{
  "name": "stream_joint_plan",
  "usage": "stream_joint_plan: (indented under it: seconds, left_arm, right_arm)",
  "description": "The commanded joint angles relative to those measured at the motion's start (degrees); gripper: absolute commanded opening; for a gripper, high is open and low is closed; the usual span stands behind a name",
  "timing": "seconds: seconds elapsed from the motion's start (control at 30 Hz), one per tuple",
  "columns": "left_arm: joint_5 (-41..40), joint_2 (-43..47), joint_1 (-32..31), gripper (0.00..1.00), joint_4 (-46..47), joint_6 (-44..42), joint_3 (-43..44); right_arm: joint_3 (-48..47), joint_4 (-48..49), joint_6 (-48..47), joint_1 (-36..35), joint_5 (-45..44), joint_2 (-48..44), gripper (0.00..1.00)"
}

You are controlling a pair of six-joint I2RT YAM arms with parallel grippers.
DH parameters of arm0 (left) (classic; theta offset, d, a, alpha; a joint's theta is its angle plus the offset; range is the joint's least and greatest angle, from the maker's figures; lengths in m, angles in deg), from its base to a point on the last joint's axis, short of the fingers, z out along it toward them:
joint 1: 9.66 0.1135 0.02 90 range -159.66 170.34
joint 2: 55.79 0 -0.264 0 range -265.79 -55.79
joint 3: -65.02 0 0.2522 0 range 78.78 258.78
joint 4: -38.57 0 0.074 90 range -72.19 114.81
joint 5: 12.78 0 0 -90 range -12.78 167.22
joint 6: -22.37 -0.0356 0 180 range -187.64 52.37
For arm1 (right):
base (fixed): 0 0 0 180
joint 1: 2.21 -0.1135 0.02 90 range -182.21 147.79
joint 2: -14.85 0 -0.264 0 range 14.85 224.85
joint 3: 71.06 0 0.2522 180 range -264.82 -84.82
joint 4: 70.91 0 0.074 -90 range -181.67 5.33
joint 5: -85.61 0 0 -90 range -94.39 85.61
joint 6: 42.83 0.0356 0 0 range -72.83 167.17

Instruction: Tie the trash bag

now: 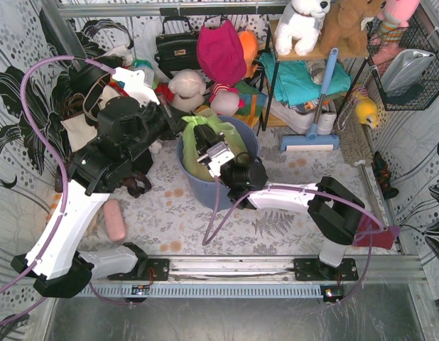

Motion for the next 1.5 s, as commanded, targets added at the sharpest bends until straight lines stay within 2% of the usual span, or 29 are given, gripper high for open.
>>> stream_joint_plan:
  seconds: [0.0,0.2,0.4,0.53,0.77,0.9,0.93,1.03,1.1,1.47]
  left_arm:
    - [1.72,-0.33,-0.39,0.00,2.46,-0.56,-0.58]
    - [-0.63,1.40,-0.39,0.00,4.63,-1.05,-0.96]
    - [-1.91,2.59,-0.34,0.00,7.09,-1.31,-1.93]
    - [-1.64,4.81,-0.37,0.00,11.04,-1.83,-4.14]
    - [-1.29,5.28,-0.39,0.00,11.79,-1.91,-5.11]
    - [-0.10,5.46,-0.38,0.00,12.49,-1.48,-5.67]
    - [0.21,5.50,-0.39,0.04,12.62,-1.40,-5.84]
    - [0.54,5.32,-0.34,0.24,11.87,-1.07,-5.87]
    - [0.81,4.93,-0.37,0.34,10.89,-1.53,-5.73]
    - [0.31,3.81,-0.26,0.48,9.10,-3.19,-5.91]
  right_arm:
    - [-0.57,5.88,-0.14,-0.69,2.24,-0.10,0.01]
    - [0.66,5.93,-0.28,-0.71,1.83,-0.67,0.25]
    - [1.75,5.97,-0.15,-0.86,1.74,-1.31,0.39]
    - [2.51,5.97,0.04,-0.90,1.58,-1.78,0.40]
    - [3.72,5.97,0.33,-1.49,1.50,-2.95,0.39]
    - [4.61,5.97,1.34,-1.74,1.30,-4.06,0.34]
    - [4.76,5.97,1.62,-1.71,1.32,-4.16,0.33]
    - [4.91,5.97,1.87,-1.77,1.23,-4.27,0.33]
    - [4.99,5.97,1.83,-1.87,1.15,-4.43,0.33]
    - [6.31,5.97,1.60,-2.31,0.23,-5.24,0.32]
